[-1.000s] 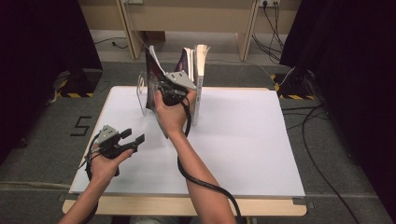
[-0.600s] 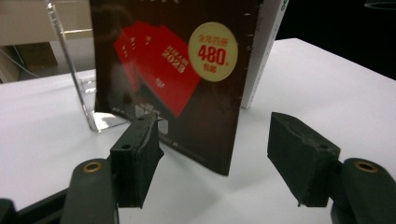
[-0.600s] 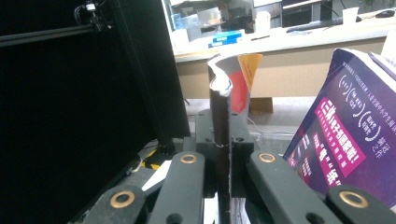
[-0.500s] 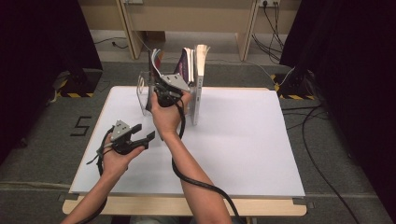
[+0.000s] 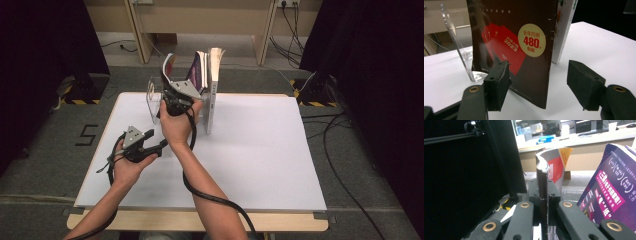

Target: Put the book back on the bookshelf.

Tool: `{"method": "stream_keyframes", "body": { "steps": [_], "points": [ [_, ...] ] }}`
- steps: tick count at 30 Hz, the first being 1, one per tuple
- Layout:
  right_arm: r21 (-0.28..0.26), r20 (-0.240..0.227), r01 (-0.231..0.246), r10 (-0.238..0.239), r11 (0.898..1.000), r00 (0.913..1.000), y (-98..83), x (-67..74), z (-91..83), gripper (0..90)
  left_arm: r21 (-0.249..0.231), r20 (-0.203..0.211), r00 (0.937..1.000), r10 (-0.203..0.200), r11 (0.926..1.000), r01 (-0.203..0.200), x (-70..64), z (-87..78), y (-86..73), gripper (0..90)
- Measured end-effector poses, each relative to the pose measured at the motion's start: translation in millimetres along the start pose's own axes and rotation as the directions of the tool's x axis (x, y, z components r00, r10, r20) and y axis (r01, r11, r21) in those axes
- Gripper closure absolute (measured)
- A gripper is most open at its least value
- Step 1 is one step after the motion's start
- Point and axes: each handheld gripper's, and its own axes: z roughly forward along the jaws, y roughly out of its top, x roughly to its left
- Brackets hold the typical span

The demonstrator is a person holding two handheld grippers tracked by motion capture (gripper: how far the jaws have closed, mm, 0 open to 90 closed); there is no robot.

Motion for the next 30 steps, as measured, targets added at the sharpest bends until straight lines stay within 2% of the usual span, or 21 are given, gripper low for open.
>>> {"method": "stream_keyframes", "body": {
  "steps": [16, 30],
  "points": [
    [0.010, -0.004, 0.011, -0.011, 1.000, 0.9999, 1.1, 3.6, 2.3, 86.4, -0.018, 0.009, 0.9993, 0.035, 0.9992, -0.035, -8.8, 17.8, 4.7, 34.1],
    [0.028, -0.017, -0.008, 0.009, 1.000, 0.9998, 3.3, 2.7, 3.8, 86.3, -0.031, -0.011, 0.9980, 0.062, 0.9976, -0.063, -16.1, 33.3, 10.8, 35.1]
  ]
}}
